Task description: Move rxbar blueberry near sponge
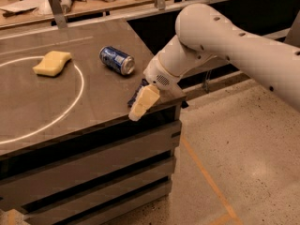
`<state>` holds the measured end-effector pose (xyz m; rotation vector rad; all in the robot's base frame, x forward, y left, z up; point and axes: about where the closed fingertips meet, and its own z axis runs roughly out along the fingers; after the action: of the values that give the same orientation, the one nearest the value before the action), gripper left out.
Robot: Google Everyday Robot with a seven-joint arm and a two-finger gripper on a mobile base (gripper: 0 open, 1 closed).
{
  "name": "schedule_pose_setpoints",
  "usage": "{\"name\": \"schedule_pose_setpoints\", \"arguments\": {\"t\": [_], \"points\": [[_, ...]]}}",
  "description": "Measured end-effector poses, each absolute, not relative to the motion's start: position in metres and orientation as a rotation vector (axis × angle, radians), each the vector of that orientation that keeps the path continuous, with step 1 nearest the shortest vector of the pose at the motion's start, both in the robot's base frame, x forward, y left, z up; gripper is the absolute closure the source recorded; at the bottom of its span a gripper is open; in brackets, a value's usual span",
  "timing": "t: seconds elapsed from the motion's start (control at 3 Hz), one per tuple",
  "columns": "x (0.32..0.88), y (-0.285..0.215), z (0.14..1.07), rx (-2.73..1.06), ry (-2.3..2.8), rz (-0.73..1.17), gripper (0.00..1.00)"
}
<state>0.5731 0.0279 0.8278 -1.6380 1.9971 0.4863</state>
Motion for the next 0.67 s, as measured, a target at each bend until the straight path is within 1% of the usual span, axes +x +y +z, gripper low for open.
{"name": "schedule_pose_setpoints", "arguments": {"t": [0.33,0.67], "points": [[0.5787,0.0221,0.8213,-1.624,2.023,0.483,0.12],[0.5820,0.0181,0.8202,-1.621,2.031,0.481,0.15]]}}
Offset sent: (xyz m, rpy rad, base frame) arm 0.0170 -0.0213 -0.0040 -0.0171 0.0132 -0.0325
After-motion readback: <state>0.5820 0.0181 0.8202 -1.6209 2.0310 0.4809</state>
